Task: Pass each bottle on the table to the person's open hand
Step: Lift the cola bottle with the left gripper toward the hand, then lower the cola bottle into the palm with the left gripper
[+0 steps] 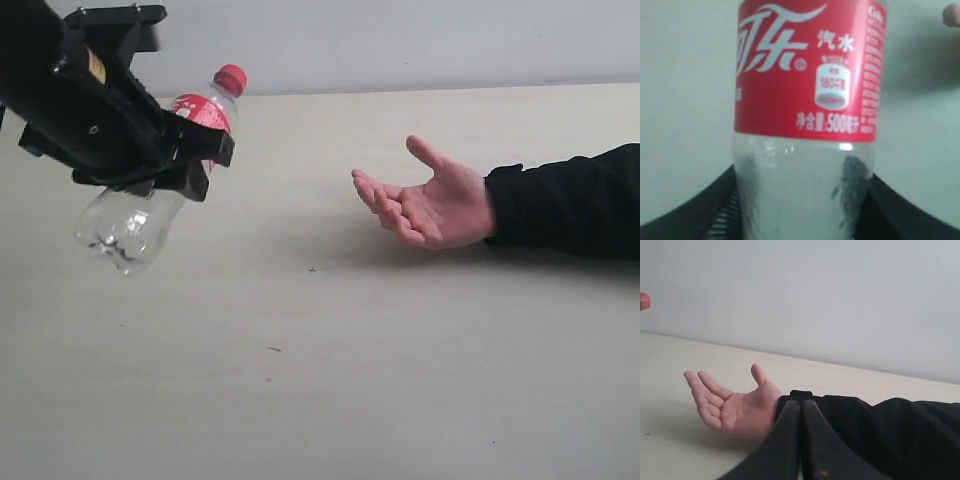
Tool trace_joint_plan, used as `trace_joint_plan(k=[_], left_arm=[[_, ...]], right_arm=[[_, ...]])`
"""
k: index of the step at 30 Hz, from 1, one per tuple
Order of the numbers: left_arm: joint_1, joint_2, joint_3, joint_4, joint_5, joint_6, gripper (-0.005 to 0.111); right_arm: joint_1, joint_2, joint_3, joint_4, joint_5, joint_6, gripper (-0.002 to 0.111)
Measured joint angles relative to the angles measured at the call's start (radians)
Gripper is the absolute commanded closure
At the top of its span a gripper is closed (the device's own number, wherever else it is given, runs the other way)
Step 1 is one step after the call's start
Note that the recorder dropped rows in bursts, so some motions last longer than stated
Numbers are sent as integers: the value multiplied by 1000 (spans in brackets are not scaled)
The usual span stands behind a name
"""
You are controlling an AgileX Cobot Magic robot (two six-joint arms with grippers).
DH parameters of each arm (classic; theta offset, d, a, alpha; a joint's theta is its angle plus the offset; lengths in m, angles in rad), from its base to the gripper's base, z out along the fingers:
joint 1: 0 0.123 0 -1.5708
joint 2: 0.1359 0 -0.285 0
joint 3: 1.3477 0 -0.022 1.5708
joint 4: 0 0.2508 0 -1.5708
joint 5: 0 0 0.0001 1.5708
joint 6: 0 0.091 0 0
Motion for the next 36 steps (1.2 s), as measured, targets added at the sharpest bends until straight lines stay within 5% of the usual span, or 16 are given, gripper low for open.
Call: trace_joint_plan(k=[10, 21, 31, 36], left_arm=[[-48, -132, 71, -154, 181, 42, 107], [-118, -117, 69, -570, -114, 207, 107], [-316, -35, 47, -486, -253, 18, 107], [-358, 3, 12, -450, -253, -24, 107]], right_arm=[[0, 0, 0, 0, 0, 0, 108], [0, 0, 0, 0, 2, 0, 108], [0, 0, 0, 0, 2, 0, 108], [0, 0, 0, 0, 2, 0, 108]])
